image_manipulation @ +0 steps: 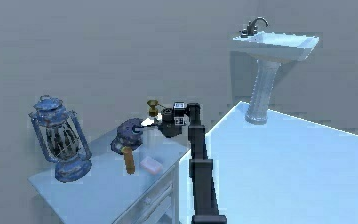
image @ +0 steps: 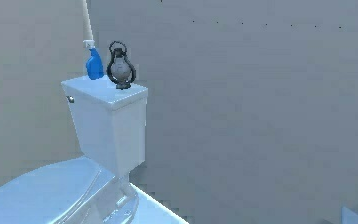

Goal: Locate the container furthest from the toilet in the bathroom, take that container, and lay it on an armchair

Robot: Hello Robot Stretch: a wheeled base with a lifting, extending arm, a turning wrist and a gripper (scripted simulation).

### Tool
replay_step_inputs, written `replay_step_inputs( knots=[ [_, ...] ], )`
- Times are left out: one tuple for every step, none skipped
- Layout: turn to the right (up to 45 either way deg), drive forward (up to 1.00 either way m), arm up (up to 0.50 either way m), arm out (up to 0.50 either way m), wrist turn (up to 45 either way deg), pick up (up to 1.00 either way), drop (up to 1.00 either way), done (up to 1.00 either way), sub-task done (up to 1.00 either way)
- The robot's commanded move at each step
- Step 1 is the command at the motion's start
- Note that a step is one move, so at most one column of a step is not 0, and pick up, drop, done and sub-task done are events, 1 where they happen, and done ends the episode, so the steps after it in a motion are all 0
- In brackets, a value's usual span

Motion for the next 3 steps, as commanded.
replay_step_inputs(
  knots=[
    [0.0, 0.00, 0.00, 0.00, 0.0, 1.00, 0.00, 0.00, 0.00],
    [0.0, 0.00, 0.10, 0.00, 0.0, 0.00, 0.00, 0.00, 0.00],
    [0.0, 0.00, 0.08, 0.00, 0.0, 0.00, 0.00, 0.00, 0.00]
  ],
)
